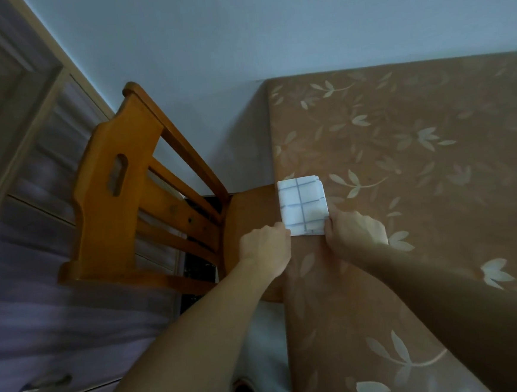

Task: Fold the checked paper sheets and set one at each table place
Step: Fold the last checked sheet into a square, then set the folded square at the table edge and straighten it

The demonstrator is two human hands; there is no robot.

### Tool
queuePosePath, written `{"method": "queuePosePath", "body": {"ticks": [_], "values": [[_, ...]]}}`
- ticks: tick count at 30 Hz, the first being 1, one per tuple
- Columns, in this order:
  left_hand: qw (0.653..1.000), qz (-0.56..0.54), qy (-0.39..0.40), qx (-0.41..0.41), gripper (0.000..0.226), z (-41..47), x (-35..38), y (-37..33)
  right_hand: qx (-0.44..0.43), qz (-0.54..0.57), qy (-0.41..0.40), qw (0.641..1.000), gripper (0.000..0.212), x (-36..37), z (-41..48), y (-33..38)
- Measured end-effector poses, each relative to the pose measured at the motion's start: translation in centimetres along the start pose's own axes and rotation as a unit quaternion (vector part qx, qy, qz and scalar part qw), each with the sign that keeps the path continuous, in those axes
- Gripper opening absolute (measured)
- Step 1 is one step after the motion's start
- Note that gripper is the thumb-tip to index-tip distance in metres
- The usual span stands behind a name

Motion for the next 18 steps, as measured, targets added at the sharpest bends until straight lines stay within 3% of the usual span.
{"method": "queuePosePath", "body": {"ticks": [4, 7, 18], "values": [[0.998, -0.008, -0.061, -0.028, 0.021, -0.8, -1.0, -0.4, 0.008, 0.026, 0.009, 1.000, 0.033, -0.9, -1.6, -1.3], [0.997, 0.000, -0.080, -0.020, 0.026, -1.6, -2.2, -1.5, -0.001, 0.022, 0.020, 1.000, 0.038, -2.1, -3.3, -2.6], [0.999, 0.022, -0.037, 0.033, 0.042, -11.4, -6.3, -8.0, -0.052, 0.014, -0.027, 0.998, 0.020, -7.2, -12.3, -10.3]]}}
Point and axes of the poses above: each hand's wrist, its own z-axis towards the middle knuckle, its own x-axis out of the palm, y = z × x, the point moved 2 cm from there along z, towards the middle knuckle, and after that the axes turned 14 degrees about x, right-handed, at the moved point
